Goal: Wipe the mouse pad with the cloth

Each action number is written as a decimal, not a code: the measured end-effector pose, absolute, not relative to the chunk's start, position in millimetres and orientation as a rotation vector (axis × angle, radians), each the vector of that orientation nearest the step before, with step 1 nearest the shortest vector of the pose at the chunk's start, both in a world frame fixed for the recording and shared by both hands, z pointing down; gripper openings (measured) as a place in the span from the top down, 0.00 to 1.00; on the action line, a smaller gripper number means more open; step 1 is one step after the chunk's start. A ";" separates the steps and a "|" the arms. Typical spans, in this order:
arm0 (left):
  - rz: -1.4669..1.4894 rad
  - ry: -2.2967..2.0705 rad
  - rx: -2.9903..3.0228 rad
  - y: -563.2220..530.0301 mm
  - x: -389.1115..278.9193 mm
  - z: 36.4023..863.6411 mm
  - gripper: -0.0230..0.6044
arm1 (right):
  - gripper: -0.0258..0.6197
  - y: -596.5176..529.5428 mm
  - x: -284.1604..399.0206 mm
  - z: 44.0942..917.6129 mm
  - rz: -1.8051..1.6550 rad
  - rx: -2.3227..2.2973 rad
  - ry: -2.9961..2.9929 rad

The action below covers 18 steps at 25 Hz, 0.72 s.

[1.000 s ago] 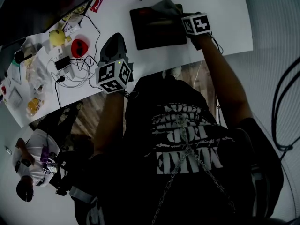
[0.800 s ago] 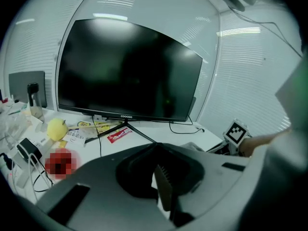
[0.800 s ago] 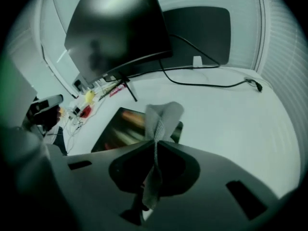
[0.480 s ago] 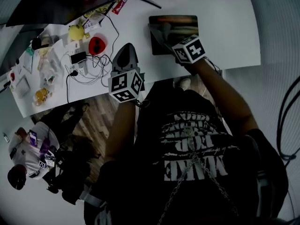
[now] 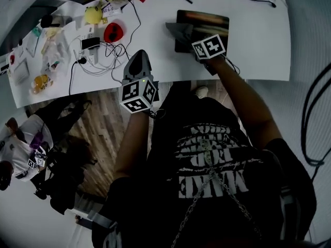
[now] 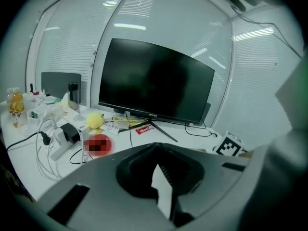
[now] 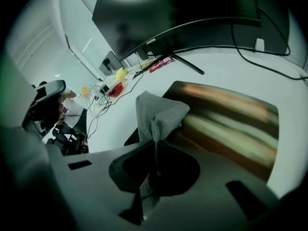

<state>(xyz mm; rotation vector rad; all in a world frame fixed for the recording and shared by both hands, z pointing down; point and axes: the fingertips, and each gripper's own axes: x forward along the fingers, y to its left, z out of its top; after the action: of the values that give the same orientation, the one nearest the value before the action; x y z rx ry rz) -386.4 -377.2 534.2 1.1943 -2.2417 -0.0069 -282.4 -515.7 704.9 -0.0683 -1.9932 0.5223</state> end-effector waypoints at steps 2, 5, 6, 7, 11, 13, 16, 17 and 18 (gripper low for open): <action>-0.015 -2.241 1.215 -384.0 -383.2 533.4 0.95 | 0.94 -531.4 -265.8 705.1 0.485 -0.028 -1.986; -0.010 -2.225 1.268 -400.8 -374.9 530.3 0.95 | 0.94 -562.8 -229.0 705.2 0.464 0.066 -1.975; -0.004 -2.213 1.288 -408.5 -371.9 530.2 0.95 | 0.94 -575.1 -215.4 705.0 0.474 0.105 -1.971; 0.002 -2.198 1.307 -416.6 -368.1 530.8 0.95 | 0.94 -587.1 -201.2 705.1 0.486 0.144 -1.966; 0.023 -2.145 1.384 -450.7 -351.9 533.1 0.95 | 0.94 -620.5 -160.5 706.3 0.517 0.243 -1.951; 0.038 -2.125 1.426 -464.9 -343.1 530.2 0.95 | 0.94 -625.8 -151.0 703.7 0.496 0.251 -1.950; 0.057 -2.095 1.469 -478.7 -329.5 526.1 0.95 | 0.94 -639.7 -138.8 679.4 0.546 0.293 -2.009; 0.057 -2.088 1.477 -483.1 -327.2 525.1 0.95 | 0.94 -649.6 -134.6 665.5 0.568 0.321 -2.043; 0.056 -2.083 1.485 -487.2 -325.8 524.1 0.95 | 0.94 -660.9 -129.1 651.5 0.575 0.351 -2.074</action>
<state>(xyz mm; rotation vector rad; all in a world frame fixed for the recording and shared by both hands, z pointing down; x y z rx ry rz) -325.8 -487.2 524.1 1.4850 -2.0828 0.0560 -129.1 -660.9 651.5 0.3506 -2.0741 0.5749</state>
